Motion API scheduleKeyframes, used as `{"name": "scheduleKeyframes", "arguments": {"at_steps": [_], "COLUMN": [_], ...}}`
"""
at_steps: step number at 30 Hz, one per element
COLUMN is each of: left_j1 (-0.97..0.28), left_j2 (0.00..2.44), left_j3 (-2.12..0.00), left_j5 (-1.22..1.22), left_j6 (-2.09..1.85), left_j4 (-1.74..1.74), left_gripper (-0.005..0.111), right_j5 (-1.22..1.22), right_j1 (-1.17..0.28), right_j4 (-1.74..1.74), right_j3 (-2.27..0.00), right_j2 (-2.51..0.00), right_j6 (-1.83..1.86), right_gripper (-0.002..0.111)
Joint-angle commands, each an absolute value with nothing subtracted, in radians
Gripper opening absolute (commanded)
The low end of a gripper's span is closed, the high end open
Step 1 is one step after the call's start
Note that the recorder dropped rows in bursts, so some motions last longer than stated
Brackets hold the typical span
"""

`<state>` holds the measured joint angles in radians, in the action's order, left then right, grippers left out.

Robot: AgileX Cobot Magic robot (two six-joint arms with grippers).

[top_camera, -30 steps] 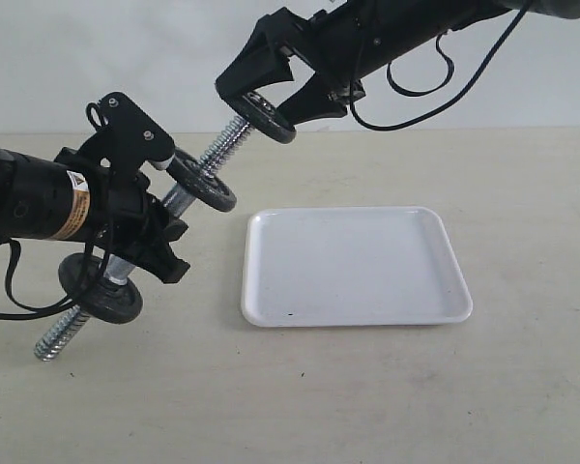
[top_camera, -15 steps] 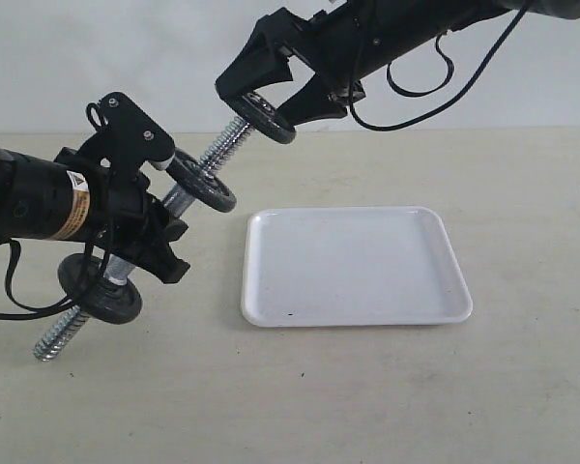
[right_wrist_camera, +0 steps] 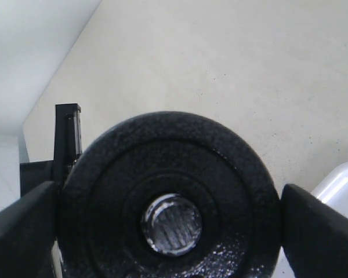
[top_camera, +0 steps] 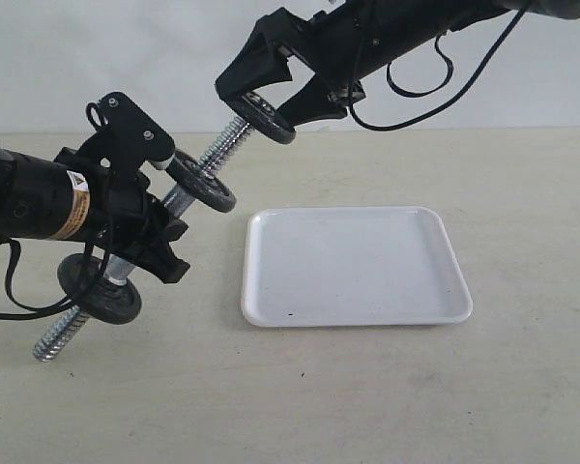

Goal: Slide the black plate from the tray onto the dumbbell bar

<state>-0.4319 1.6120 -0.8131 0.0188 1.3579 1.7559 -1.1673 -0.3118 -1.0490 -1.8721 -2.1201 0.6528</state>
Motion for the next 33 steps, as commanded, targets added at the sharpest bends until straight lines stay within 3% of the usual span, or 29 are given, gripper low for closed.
{"name": "scheduleKeyframes", "arguments": {"at_steps": [1,11,33], "left_j1": [-0.442,-0.442,-0.442], "left_j2": [1.543,1.543,1.543], "left_j3": [-0.873,-0.873,-0.873], "left_j5": [0.031,0.031,0.029], "left_j6": [1.368,1.368,1.368], "left_j4": [1.744,1.744,1.744], "left_gripper": [0.004,0.004,0.004], "right_j5": [-1.221,-1.221,-1.221], "right_j1": [-0.342,-0.342,-0.342], "right_j4": [-1.071,-1.071,-1.071], "right_j3": [-1.877,-1.877,-1.877], "right_j2": [-2.121,-2.121,-2.121], "right_j6": [0.661,0.661,0.631], "right_gripper": [0.071,0.080,0.080]}}
